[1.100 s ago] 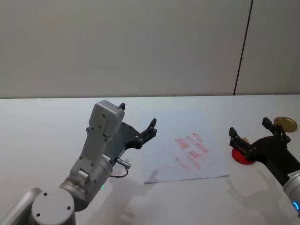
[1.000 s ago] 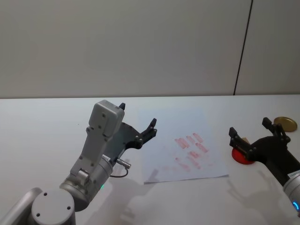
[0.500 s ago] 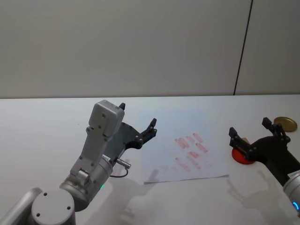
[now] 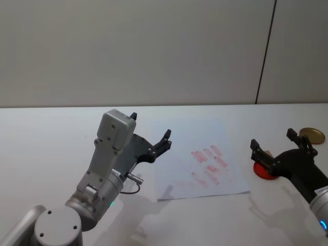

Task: Use the one hand to pick up the stamp and affix it onto the A4 paper.

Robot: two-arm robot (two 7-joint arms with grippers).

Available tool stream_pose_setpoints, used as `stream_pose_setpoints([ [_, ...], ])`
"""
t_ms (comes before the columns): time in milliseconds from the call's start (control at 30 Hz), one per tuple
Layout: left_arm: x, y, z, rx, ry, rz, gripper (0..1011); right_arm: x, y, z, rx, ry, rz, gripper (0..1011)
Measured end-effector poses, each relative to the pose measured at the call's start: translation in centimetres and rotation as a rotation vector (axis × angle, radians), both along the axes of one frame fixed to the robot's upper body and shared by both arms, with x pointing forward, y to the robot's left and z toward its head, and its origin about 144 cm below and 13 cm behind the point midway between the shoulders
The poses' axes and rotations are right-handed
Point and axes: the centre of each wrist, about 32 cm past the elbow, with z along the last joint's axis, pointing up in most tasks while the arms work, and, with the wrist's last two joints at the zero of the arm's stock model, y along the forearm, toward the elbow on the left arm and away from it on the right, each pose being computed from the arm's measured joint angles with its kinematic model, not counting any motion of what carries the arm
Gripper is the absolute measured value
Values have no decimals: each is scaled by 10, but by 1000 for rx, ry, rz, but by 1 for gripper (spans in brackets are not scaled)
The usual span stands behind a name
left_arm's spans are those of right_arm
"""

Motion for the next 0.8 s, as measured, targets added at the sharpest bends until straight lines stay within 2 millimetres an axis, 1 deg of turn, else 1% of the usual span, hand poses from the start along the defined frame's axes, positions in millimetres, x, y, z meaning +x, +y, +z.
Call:
stream_pose_setpoints([
  [300,0,0,0,0,0,0,993,1,1,5,-5,26,-35,1001],
  [800,0,0,0,0,0,0,993,13,1,22,-5,135,-149,1001],
])
